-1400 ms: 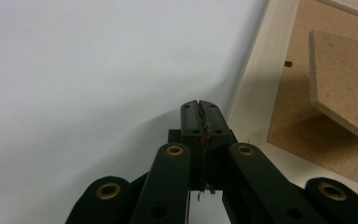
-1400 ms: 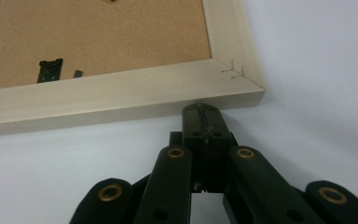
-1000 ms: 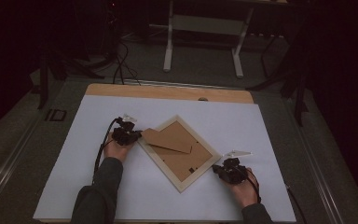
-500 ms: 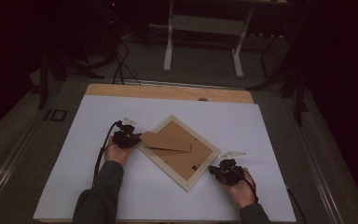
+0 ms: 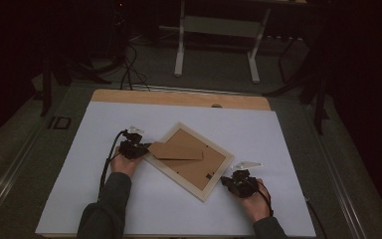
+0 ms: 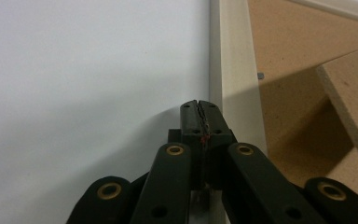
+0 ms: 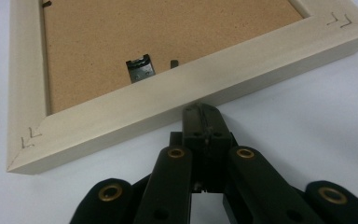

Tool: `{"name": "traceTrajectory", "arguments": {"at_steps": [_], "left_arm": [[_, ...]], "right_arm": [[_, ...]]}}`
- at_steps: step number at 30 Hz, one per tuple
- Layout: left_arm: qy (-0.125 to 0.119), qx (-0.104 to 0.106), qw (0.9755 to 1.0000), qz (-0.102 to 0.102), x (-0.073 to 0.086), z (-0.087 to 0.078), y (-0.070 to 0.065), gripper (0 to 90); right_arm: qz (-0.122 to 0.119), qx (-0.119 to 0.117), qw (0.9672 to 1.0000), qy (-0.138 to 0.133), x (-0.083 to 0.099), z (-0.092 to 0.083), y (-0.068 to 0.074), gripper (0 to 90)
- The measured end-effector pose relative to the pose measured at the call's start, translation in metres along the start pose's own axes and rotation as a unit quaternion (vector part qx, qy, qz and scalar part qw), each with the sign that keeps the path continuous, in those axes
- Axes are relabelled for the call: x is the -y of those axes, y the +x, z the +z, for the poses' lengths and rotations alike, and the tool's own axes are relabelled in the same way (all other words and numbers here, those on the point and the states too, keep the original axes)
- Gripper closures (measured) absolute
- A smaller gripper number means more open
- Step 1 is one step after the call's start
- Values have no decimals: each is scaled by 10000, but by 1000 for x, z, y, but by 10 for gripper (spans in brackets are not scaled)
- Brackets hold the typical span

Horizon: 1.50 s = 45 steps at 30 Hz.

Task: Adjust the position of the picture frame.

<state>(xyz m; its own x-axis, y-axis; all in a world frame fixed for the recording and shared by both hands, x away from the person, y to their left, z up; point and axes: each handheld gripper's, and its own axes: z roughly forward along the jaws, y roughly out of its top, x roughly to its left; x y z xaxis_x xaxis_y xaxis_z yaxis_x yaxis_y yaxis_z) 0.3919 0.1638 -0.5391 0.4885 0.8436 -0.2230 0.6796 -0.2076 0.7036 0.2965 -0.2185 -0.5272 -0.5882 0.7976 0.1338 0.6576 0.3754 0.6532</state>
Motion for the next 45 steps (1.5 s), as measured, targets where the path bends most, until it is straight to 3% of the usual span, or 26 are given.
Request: {"name": "traceTrajectory", "arguments": {"at_steps": [5, 11, 17, 32, 45], "left_arm": [[29, -9, 10000, 22, 0, -1, 0, 900], [19, 7, 10000, -56, 1, -2, 1, 900], [7, 21, 9999, -111, 2, -3, 1, 900], [12, 103, 9996, -250, 11, -11, 0, 900], [67, 134, 9989, -433, 16, -17, 2, 900]], "right_arm": [[27, 6, 10000, 11, 0, 0, 1, 900], [154, -217, 9996, 29, 1, 0, 1, 900], [55, -171, 9998, 50, 1, -1, 5, 900], [152, -23, 9999, -15, -2, 2, 0, 900], [-82, 57, 10000, 0, -12, 8, -7, 900]]}}
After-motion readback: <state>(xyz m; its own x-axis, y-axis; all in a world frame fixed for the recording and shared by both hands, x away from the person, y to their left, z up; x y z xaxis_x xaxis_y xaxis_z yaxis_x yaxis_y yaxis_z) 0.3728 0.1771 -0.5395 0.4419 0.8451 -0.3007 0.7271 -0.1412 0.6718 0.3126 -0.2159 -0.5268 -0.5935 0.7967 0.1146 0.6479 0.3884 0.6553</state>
